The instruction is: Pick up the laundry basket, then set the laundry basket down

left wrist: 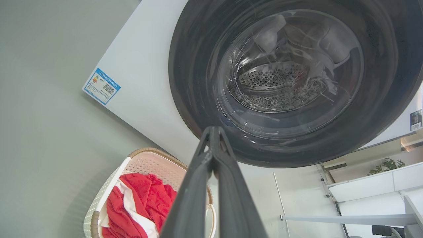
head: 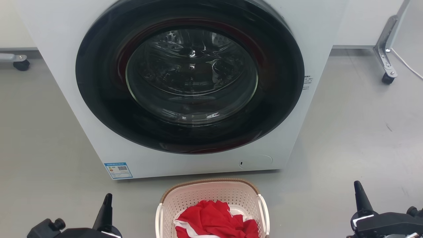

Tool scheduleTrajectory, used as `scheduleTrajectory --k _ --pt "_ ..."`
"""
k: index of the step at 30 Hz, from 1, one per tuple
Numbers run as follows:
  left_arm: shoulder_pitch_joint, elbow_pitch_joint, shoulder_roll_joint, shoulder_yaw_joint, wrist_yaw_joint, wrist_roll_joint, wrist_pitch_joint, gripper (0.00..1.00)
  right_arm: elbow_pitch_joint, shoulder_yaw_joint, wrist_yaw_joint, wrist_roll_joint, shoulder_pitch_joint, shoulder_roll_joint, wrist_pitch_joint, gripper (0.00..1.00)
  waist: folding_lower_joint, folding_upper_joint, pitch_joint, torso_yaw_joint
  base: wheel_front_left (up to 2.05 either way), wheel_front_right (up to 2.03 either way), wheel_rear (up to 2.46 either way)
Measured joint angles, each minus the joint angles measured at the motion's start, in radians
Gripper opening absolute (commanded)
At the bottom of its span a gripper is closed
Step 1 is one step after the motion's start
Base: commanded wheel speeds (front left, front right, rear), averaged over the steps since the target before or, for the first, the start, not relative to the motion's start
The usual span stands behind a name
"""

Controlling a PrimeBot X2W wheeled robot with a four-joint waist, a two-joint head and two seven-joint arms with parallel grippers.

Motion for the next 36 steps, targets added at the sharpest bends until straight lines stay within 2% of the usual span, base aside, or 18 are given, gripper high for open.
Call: scheduleTrajectory --k 36 --pt "-0.065 0.066 -0.036 0.117 -0.091 -0.454 0.098 0.0 0.05 -0.154 0.088 0.437 -0.026 0.059 0.123 0.0 0.0 0.0 -0.012 -0.009 0.0 0.0 0.0"
